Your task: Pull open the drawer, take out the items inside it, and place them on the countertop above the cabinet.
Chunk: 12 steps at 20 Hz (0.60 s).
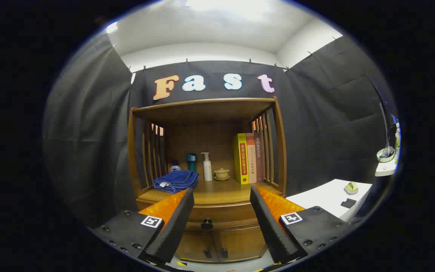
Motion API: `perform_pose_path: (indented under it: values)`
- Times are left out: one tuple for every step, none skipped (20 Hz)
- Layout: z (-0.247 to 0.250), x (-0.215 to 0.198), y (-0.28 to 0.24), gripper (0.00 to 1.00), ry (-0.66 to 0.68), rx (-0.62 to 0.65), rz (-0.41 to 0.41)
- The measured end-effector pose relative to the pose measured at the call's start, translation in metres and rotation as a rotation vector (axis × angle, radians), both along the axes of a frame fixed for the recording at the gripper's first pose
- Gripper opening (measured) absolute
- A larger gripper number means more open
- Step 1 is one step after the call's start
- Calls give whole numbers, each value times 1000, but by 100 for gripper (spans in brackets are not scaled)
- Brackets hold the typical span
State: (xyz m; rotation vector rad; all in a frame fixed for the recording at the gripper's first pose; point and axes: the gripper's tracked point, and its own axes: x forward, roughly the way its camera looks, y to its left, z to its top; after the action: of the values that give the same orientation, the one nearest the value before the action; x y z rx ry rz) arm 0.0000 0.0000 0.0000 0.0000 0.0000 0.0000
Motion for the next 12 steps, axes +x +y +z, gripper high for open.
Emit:
perform_pose_path:
  values:
    - [0,0,0,98,1,-1,-1]
    - [1,-1,-1,98,-1,-2,-2]
    - [1,-1,0,98,1,-3,0]
    - [0,-1,0,98,2,-4,2]
    - [-1,-1,1,98,3,-4,2]
    - [-2,-1,1,98,3,-4,2]
    - [-1,-1,1,98,3,-3,2]
    - [-1,-2,1,98,4,-3,4]
    - [-2,-3,2,98,4,-5,5]
    - [-1,-2,2,98,4,-6,4]
    - [-1,-2,2,98,3,-7,3]
    - [-2,-2,2,98,3,-8,4]
